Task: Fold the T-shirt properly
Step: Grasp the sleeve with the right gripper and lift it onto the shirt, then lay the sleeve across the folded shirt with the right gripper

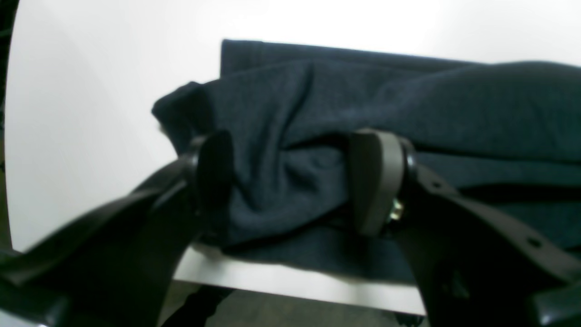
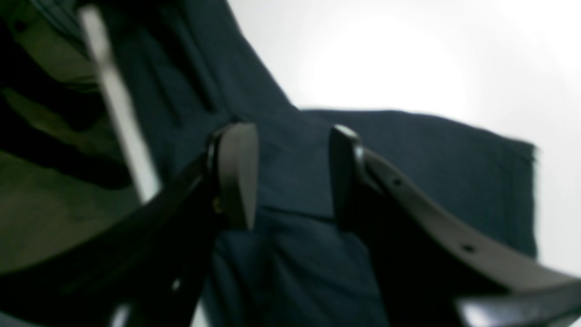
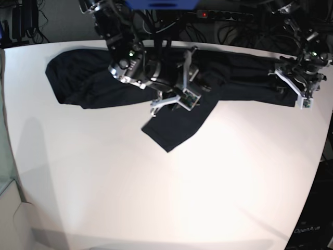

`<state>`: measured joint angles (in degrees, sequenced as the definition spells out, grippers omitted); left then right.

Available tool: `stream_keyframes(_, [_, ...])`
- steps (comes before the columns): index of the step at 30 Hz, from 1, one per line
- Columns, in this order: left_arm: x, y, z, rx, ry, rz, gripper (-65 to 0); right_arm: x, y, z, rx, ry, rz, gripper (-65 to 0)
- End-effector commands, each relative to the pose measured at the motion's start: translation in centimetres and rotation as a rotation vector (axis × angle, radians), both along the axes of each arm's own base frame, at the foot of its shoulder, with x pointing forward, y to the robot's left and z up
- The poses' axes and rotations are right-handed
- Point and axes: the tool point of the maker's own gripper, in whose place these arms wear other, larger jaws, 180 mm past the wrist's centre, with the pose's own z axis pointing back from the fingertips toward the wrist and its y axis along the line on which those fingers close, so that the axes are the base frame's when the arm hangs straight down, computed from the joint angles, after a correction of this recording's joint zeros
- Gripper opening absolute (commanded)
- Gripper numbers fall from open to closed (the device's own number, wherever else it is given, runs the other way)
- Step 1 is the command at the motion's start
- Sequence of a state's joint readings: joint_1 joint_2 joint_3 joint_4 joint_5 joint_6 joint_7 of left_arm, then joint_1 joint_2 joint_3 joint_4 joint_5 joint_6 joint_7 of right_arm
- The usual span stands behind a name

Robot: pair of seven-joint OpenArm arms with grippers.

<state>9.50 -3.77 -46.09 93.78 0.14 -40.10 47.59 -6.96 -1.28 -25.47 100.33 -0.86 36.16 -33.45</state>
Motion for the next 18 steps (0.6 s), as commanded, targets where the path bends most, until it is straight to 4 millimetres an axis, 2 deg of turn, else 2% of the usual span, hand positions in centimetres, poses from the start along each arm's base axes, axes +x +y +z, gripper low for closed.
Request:
stream_keyframes(1, [0.8, 0.5, 1.3, 0.019, -0.044, -0.001, -25.7, 1.6, -0.1, 1.9, 0.046, -0.05, -0.02, -37.6])
stream_keyframes(7, [1.0, 0.5, 1.4, 0.018, -0.05, -0.001, -25.7, 6.1, -3.8, 1.7, -0.051, -0.057, -0.119, -37.6])
stream_keyframes(14, [2.3, 0.6, 2.4, 0.022, -0.086, -0.001, -25.6, 10.2, -7.0, -0.6, -0.11, 0.007, -0.206, -37.3])
stream_keyframes(18, [2.9, 0.7, 3.5, 0.039, -0.114, -0.005, -25.6, 11.6, -8.5, -1.8, -0.131, 0.036, -0.234, -31.0])
